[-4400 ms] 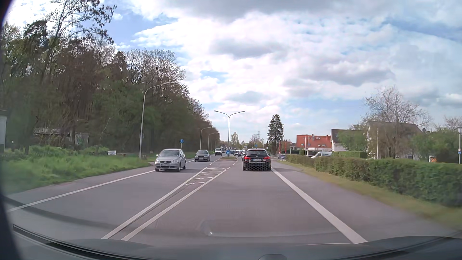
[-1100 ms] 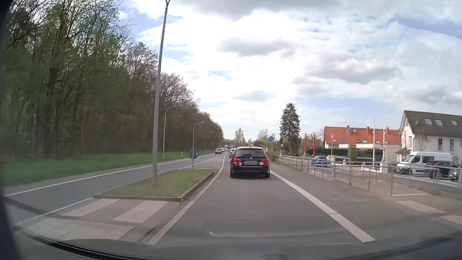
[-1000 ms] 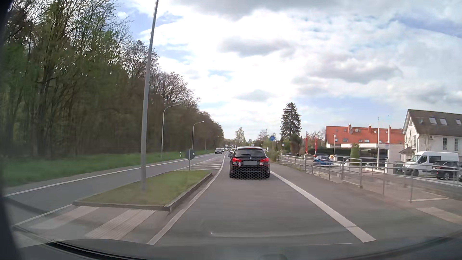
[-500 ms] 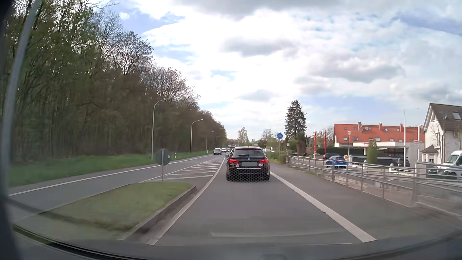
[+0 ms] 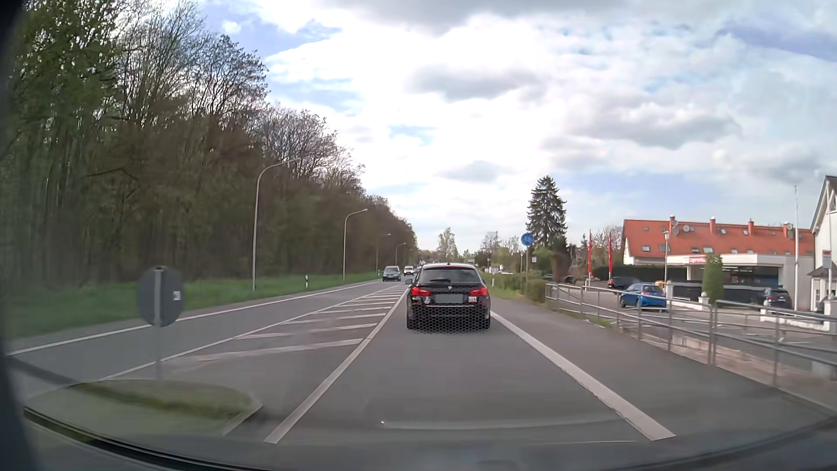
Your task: Follow the waypoints while adhering to traffic rules and regulations
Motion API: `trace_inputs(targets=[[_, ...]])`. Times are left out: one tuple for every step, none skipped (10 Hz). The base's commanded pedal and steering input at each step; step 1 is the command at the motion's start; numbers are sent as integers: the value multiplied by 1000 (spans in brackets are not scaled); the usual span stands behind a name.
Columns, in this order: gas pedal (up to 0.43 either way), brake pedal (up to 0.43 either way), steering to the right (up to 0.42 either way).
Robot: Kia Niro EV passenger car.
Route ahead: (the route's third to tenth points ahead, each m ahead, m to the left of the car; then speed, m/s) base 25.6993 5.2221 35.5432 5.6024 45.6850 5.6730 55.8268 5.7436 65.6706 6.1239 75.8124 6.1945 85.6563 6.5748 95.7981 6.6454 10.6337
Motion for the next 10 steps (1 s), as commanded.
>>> trace_inputs(targets=[[0, 171, -14], [0, 171, -14], [0, 171, -14], [0, 171, -15], [0, 171, -15], [0, 177, -15], [0, 171, -15], [0, 171, -15], [0, 177, -15], [0, 171, -15]])
